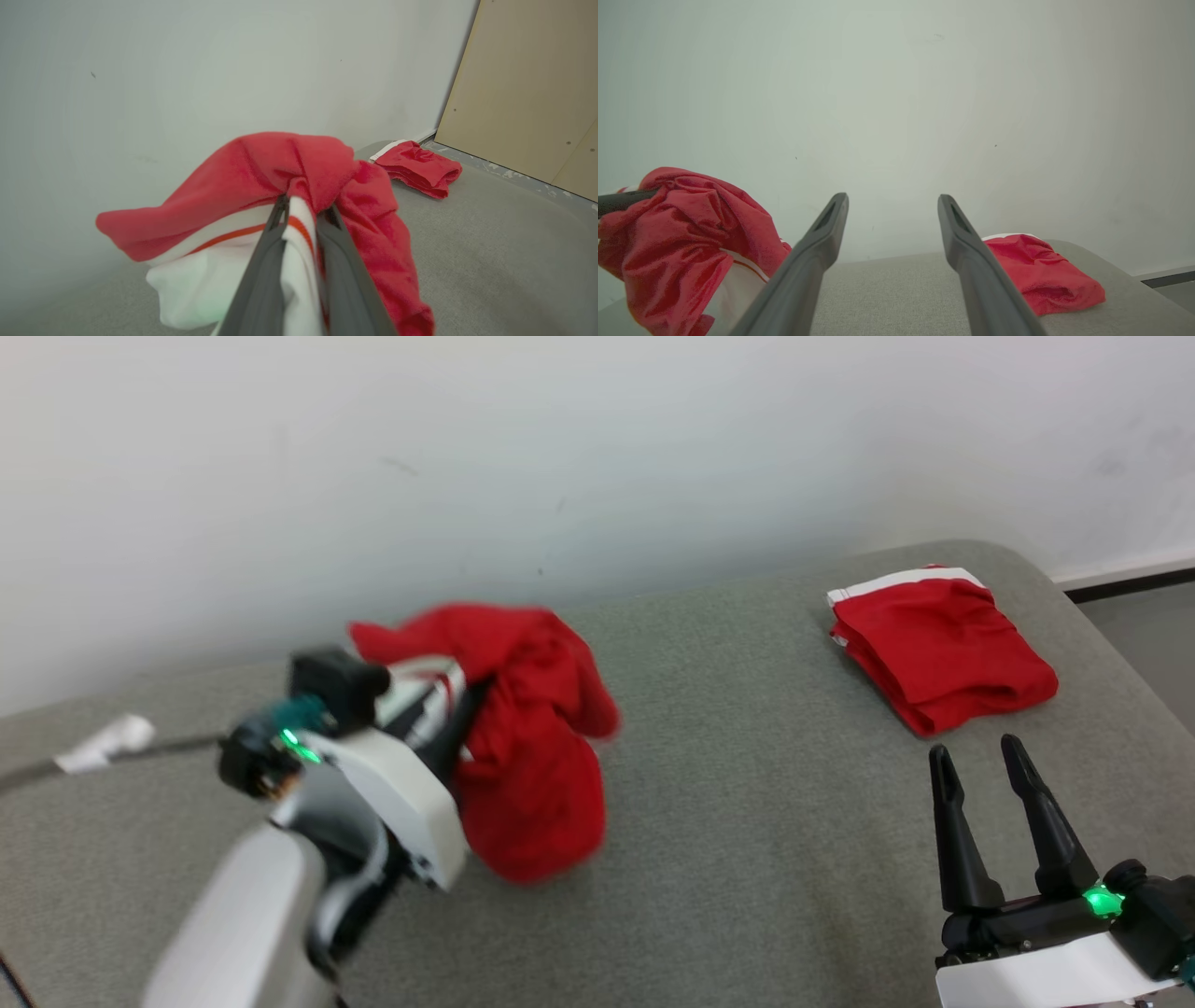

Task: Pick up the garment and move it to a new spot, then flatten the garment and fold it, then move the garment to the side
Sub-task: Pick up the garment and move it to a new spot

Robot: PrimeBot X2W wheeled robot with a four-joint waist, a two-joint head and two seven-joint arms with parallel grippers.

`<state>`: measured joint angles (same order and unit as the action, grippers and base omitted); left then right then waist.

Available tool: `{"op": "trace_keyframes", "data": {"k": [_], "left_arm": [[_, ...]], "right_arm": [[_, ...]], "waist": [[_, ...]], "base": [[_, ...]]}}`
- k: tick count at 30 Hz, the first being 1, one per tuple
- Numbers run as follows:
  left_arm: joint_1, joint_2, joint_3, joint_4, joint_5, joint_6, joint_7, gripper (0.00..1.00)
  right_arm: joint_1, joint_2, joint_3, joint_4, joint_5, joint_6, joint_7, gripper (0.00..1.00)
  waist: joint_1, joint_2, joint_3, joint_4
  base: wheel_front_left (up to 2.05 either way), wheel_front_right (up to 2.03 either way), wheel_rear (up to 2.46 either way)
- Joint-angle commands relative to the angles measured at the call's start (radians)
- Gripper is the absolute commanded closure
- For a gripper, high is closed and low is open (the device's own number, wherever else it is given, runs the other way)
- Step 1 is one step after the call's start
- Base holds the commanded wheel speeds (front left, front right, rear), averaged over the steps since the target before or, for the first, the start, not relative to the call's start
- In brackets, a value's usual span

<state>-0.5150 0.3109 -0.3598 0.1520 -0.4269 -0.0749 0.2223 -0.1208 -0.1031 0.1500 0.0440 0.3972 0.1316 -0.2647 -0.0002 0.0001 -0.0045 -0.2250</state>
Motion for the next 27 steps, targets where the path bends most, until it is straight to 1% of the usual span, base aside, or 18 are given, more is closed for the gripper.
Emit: {"op": "trace_keyframes", "data": {"k": [1, 2, 4, 7, 8, 10, 12, 13, 14, 15, 20, 23, 27], "left_arm": [[0.041, -0.009, -0.022, 0.003, 0.038, 0.016, -0.03, 1.0], [0.063, -0.019, -0.041, 0.019, 0.048, 0.023, -0.041, 1.0], [0.102, -0.063, -0.062, 0.054, 0.038, 0.03, -0.082, 1.0], [0.142, -0.1, -0.104, 0.142, 0.056, 0.021, -0.145, 1.0], [0.142, -0.1, -0.104, 0.142, 0.056, 0.021, -0.145, 1.0], [0.152, -0.123, -0.137, 0.213, 0.07, 0.01, -0.186, 1.0], [0.148, -0.146, -0.161, 0.282, 0.085, -0.001, -0.249, 1.0], [0.149, -0.154, -0.17, 0.32, 0.085, -0.003, -0.266, 0.79], [0.143, -0.164, -0.176, 0.351, 0.083, -0.005, -0.287, 0.42], [0.131, -0.17, -0.178, 0.376, 0.086, -0.007, -0.303, 0.0], [0.087, -0.191, -0.185, 0.448, 0.09, -0.013, -0.371, 0.0], [0.068, -0.193, -0.183, 0.441, 0.088, -0.01, -0.401, 0.0], [0.078, -0.18, -0.172, 0.393, 0.079, 0.006, -0.409, 0.0]], "right_arm": [[0.004, -0.008, 0.004, -0.002, 0.003, -0.002, 0.001, 0.0], [-0.001, -0.009, 0.01, 0.001, 0.004, -0.002, 0.001, 0.0], [-0.015, -0.01, 0.02, 0.005, 0.006, -0.002, 0.001, 0.0], [-0.026, -0.005, 0.02, 0.006, 0.007, -0.002, 0.001, 0.0], [-0.026, -0.005, 0.02, 0.006, 0.007, -0.002, 0.001, 0.0], [-0.028, -0.004, 0.021, 0.009, 0.007, -0.002, 0.001, 0.0], [-0.031, -0.005, 0.027, 0.015, 0.004, -0.002, 0.001, 0.0], [-0.034, -0.005, 0.029, 0.017, 0.004, -0.002, 0.001, 0.0], [-0.036, -0.005, 0.029, 0.019, 0.003, -0.002, 0.001, 0.0], [-0.037, -0.004, 0.028, 0.02, 0.003, -0.002, 0.001, 0.0], [-0.027, -0.006, 0.026, 0.029, -0.002, -0.002, 0.001, 0.0], [-0.02, -0.011, 0.023, 0.029, -0.004, -0.002, 0.001, 0.0], [-0.002, -0.018, 0.019, 0.029, -0.005, -0.002, 0.001, 0.0]], "waist": [[0.0002, -0.0001, 0.013, -0.017], [0.0002, -0.0001, 0.018, -0.026], [0.0002, -0.0001, 0.027, -0.042], [0.0002, -0.0001, 0.044, -0.06], [0.0002, -0.0001, 0.044, -0.06], [0.0002, -0.0001, 0.055, -0.066], [0.0002, -0.0001, 0.062, -0.069], [0.0002, -0.0001, 0.065, -0.07], [0.0002, -0.0001, 0.068, -0.069], [0.0002, -0.0001, 0.069, -0.067], [0.0002, -0.0001, 0.062, -0.031], [0.0002, -0.0001, 0.047, 0.0], [0.0002, -0.0001, 0.02, 0.046]], "base": [[0.0, 0.0, 0.0], [0.0, 0.0, 0.0], [0.0, 0.0, 0.0], [0.0, 0.0, 0.0], [0.0, 0.0, 0.0], [0.0, 0.0, 0.0], [0.0, 0.0, 0.0], [0.0, 0.0, 0.0], [0.0, 0.0, 0.0], [0.0, 0.0, 0.0], [0.0, 0.0, 0.0], [0.0, 0.0, 0.0], [0.0, 0.0, 0.0]]}}
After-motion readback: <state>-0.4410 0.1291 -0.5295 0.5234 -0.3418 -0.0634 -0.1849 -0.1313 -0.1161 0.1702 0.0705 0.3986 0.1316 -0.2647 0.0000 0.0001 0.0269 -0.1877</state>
